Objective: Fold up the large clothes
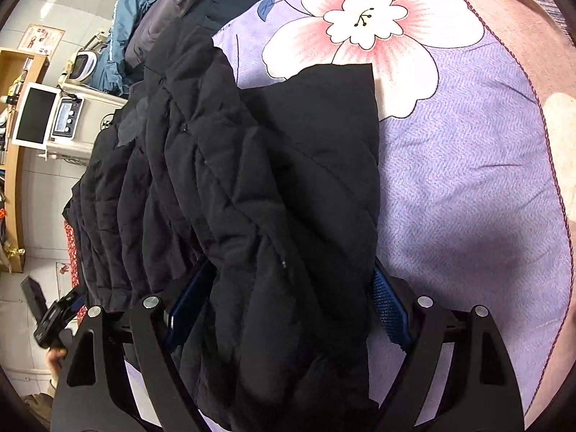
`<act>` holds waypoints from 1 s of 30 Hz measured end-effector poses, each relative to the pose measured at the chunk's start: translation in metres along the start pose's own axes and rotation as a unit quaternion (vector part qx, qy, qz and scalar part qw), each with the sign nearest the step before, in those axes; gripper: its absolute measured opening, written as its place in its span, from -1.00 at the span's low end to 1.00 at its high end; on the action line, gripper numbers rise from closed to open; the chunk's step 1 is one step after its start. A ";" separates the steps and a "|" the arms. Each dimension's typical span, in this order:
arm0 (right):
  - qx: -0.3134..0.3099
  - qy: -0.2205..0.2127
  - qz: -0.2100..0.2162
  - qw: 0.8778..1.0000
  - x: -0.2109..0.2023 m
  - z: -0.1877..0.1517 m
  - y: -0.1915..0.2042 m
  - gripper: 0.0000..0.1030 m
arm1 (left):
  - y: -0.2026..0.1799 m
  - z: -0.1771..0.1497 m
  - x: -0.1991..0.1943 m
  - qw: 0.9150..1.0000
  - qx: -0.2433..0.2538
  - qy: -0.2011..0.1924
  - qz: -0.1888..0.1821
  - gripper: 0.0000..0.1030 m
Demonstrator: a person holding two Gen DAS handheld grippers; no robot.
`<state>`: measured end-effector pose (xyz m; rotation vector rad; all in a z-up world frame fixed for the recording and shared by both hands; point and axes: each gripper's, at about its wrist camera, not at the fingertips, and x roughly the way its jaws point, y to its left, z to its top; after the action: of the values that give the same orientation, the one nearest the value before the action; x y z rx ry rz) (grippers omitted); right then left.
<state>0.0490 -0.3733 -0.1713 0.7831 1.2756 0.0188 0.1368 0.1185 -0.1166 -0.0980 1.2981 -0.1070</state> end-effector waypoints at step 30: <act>-0.042 -0.055 -0.045 0.997 -0.022 -0.031 0.069 -0.62 | 0.021 0.021 0.030 0.981 -0.110 0.009 -0.162 -0.23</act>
<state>0.0430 -0.3149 -0.1183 0.6464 1.1974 -0.0419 0.1660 0.1355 -0.1426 -0.4990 1.3010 -0.2426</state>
